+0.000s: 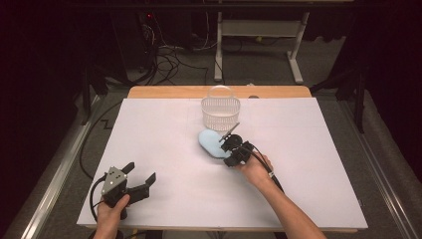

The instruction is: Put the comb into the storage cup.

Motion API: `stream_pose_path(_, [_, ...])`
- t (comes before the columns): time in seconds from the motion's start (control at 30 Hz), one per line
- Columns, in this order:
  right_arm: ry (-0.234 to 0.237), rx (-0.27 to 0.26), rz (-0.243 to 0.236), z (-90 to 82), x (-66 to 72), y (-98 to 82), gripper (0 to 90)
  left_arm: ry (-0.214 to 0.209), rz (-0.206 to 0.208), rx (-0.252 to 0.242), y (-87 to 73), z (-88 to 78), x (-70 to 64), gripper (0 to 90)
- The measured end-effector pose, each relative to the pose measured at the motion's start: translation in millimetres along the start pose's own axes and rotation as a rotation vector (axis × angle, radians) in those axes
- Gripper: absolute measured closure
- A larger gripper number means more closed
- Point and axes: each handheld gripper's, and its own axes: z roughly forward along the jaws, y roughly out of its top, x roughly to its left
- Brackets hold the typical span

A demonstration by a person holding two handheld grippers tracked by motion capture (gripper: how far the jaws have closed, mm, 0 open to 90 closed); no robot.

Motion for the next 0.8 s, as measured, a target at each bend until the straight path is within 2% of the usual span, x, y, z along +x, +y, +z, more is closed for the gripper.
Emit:
stream_pose_path(0.1, [-0.001,0.000,-0.010,0.0,-0.4,-0.1,69.5,0.008,0.025,0.007,0.3,0.2,-1.7,15.2])
stream_pose_path(0.6, [0.013,-0.005,-0.020,-0.7,-3.6,0.6,69.9,0.000,0.030,0.021,1.1,1.1,0.1,15.1])
stream_pose_path(0.8, [-0.004,-0.025,-0.024,-9.4,-1.8,1.5,69.9,-0.003,0.037,0.027,1.0,0.4,-1.1,15.1])
